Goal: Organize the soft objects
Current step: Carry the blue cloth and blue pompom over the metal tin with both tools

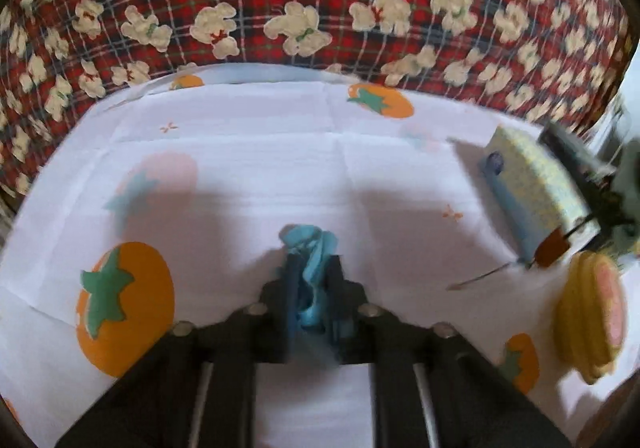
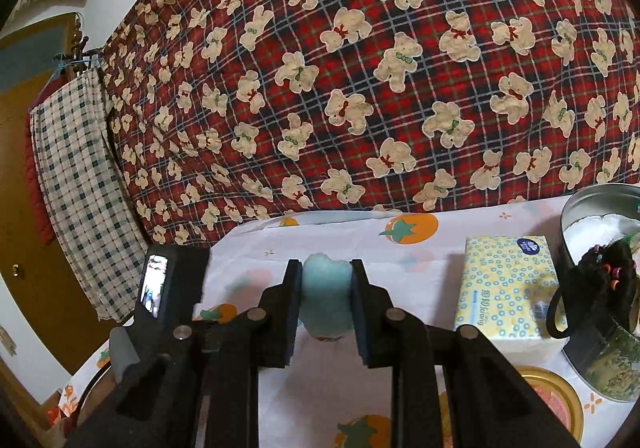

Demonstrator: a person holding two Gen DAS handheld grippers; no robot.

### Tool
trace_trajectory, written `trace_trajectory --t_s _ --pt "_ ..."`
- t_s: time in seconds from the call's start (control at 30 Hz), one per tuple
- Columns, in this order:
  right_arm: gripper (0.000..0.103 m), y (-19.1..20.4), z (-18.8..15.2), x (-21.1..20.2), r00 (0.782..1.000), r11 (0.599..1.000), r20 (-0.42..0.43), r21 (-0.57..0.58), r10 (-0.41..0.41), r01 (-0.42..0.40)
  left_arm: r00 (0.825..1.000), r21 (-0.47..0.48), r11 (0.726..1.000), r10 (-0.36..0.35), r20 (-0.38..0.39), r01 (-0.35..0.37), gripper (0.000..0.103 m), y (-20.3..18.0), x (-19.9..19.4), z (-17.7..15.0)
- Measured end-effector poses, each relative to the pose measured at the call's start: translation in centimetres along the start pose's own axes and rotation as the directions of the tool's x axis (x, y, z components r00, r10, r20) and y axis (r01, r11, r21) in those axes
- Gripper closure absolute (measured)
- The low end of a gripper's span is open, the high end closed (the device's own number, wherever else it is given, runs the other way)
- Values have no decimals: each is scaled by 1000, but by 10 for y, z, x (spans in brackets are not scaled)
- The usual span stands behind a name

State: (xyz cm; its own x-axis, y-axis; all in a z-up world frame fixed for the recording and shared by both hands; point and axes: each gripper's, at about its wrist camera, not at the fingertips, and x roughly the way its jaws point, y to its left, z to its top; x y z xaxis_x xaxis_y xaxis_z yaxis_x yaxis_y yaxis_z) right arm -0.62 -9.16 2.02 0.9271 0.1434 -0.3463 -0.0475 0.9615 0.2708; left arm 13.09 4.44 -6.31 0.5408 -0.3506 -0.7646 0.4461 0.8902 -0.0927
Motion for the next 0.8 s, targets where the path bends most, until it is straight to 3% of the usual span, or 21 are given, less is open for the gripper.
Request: trace_trajectory --t_s 0.07,0.17,0.33,0.43,0.57,0.8 --pt "77 -1 1 -1 1000 1000 9 1 5 -5 998 -30 998 -60 17 61 93 6 -4 1" --pt "77 -1 2 -4 999 1000 30 4 17 -17 996 -55 994 -88 34 90 93 12 -7 0" --pt "77 -1 5 -15 997 1000 74 1 29 -29 981 -48 994 -88 172 98 93 12 -31 -3" --pt "77 2 7 -20 995 999 94 -9 36 -35 953 -90 992 -59 296 89 93 17 -47 -4" --pt "77 7 7 -28 992 999 122 -45 36 -31 914 -95 993 -26 404 70 93 14 -63 -5" --pt "77 8 4 -43 988 995 143 -96 51 -37 857 -124 989 -1 516 76 93 0 -89 -19"
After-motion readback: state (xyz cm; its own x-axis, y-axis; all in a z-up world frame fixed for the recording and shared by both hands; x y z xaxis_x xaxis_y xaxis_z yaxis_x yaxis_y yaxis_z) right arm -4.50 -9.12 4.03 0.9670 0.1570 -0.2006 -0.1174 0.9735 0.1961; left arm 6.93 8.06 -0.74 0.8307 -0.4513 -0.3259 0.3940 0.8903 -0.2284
